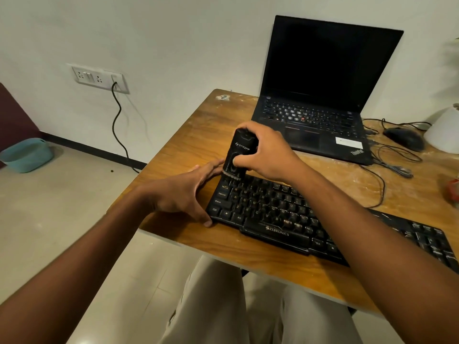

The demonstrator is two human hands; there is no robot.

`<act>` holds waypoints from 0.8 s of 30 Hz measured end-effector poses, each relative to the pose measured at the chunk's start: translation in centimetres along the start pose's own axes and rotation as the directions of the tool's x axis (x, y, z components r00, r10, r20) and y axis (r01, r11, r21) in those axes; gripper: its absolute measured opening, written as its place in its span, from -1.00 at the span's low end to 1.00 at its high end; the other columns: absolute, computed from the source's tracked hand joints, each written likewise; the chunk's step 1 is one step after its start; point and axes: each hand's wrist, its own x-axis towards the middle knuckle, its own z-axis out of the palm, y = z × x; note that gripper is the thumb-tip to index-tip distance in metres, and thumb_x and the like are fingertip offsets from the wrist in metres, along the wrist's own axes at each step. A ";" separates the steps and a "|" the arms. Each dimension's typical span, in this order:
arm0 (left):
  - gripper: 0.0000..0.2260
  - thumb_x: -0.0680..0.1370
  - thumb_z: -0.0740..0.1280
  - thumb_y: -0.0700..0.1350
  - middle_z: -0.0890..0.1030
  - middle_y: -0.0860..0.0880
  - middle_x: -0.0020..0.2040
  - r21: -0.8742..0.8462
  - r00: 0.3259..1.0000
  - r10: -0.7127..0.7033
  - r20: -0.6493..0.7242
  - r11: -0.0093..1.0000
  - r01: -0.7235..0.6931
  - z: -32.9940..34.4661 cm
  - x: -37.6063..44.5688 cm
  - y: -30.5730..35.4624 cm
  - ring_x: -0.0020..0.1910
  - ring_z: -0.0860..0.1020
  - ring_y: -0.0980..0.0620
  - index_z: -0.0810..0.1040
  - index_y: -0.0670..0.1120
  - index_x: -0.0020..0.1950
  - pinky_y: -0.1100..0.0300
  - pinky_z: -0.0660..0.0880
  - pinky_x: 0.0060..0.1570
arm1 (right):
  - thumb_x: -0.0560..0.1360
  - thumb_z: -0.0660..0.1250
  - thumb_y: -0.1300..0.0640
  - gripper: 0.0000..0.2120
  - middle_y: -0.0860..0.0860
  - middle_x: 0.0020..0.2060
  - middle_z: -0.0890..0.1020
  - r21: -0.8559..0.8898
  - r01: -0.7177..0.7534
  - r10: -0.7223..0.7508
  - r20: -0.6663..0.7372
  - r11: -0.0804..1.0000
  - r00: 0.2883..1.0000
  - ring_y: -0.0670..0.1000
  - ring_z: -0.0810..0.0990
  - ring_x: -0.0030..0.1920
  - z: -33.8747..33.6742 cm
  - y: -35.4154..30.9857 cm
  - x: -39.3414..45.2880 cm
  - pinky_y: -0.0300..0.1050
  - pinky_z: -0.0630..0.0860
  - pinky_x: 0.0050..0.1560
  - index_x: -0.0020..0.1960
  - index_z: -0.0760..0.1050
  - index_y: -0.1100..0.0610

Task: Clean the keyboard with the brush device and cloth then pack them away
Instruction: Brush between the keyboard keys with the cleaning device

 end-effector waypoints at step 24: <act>0.32 0.18 0.74 0.15 0.11 0.25 0.65 -0.005 1.000 0.011 0.012 1.000 -0.011 -0.1 0.0 -0.2 0.67 0.02 -0.12 -0.19 0.46 0.60 -0.27 0.11 0.61 | 0.39 0.56 0.13 -0.44 -0.04 0.06 0.60 -0.128 0.091 -0.088 0.026 0.988 0.996 0.03 0.59 0.06 -2.1 1.9 -0.4 -0.11 0.60 -0.05 0.31 0.45 -0.11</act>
